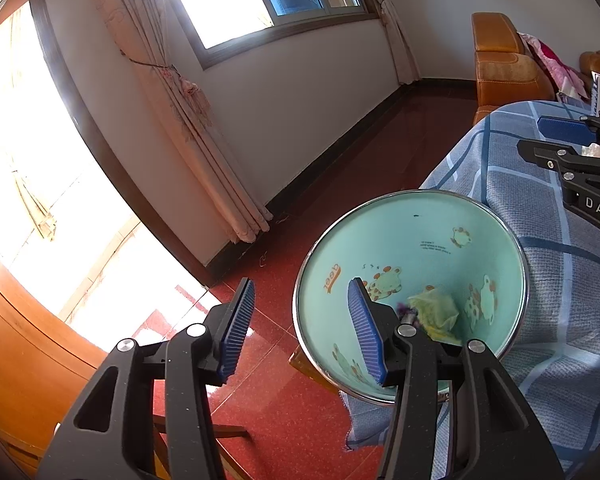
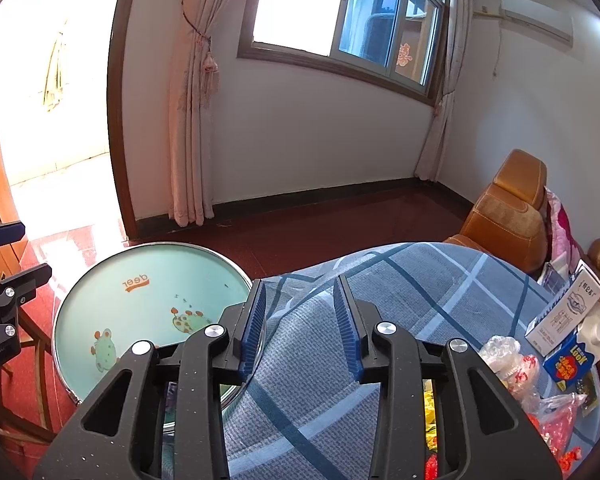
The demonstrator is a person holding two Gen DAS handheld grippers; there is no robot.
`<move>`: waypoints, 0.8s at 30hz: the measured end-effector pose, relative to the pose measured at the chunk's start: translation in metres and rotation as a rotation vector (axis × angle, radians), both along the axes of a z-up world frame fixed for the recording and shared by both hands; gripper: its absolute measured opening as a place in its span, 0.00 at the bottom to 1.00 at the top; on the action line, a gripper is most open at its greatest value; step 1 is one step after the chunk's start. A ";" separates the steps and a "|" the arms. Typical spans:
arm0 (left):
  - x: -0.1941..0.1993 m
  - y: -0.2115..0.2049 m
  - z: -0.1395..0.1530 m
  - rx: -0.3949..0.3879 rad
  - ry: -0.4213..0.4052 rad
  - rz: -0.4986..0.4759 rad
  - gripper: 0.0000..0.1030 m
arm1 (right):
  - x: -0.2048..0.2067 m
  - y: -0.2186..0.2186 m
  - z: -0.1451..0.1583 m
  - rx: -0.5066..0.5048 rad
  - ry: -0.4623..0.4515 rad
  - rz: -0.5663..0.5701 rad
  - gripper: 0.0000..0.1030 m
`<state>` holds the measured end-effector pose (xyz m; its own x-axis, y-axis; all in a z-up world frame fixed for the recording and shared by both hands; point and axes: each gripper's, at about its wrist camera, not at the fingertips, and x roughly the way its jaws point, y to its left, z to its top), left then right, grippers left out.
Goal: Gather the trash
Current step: 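Open the left gripper and right gripper to drop both items into the bin, then move both open grippers back over the trash on the table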
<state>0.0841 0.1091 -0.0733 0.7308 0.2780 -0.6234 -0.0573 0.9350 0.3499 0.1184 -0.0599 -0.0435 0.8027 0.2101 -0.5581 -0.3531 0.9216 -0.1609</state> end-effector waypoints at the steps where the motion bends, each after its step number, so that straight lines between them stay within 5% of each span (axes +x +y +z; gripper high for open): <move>1: 0.000 0.000 0.000 0.000 0.001 0.001 0.48 | 0.000 0.000 0.000 0.001 0.000 0.001 0.36; 24: -0.002 -0.015 -0.004 0.011 0.008 -0.031 0.52 | -0.027 -0.024 0.024 0.012 -0.049 -0.038 0.39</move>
<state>0.0817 0.0941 -0.0772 0.7340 0.2621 -0.6265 -0.0254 0.9325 0.3603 0.0916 -0.0839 -0.0191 0.8363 0.1859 -0.5158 -0.3103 0.9361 -0.1658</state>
